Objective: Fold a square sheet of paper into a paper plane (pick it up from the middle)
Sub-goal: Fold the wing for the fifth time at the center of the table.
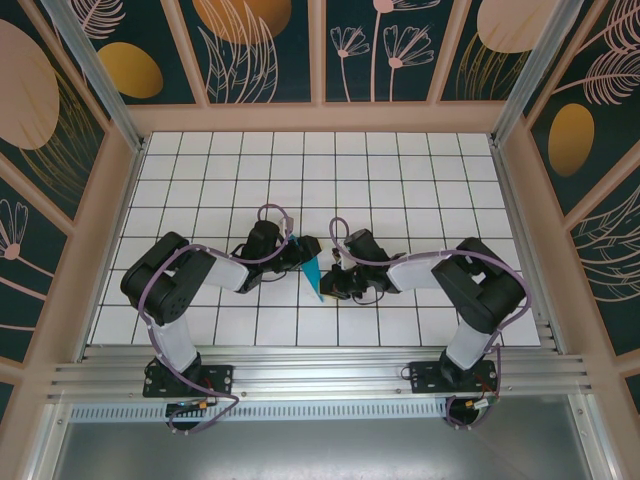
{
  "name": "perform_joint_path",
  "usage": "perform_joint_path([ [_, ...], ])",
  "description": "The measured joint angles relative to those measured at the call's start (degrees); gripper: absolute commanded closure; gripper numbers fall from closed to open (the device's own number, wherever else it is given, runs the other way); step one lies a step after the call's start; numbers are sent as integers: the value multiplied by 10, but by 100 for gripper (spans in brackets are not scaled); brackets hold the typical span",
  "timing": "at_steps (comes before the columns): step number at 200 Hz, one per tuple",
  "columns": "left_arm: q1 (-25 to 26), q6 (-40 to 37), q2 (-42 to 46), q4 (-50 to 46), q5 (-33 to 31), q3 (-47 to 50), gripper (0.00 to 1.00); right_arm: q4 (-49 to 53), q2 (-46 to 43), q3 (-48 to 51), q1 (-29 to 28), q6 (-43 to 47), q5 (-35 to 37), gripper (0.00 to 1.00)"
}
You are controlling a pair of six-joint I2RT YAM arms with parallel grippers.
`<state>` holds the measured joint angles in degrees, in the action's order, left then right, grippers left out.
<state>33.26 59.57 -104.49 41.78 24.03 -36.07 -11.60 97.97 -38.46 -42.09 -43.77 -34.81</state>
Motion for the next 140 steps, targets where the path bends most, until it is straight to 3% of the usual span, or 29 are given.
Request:
perform_joint_path([
  [27,0,0,0,0,1,0,41,-8,0,8,0,0,2,93],
  [87,0,0,-1,-1,6,-1,41,-14,0,13,-1,1,4,82],
  [140,0,0,-2,-1,7,-2,42,61,-77,1,-3,4,44,78],
])
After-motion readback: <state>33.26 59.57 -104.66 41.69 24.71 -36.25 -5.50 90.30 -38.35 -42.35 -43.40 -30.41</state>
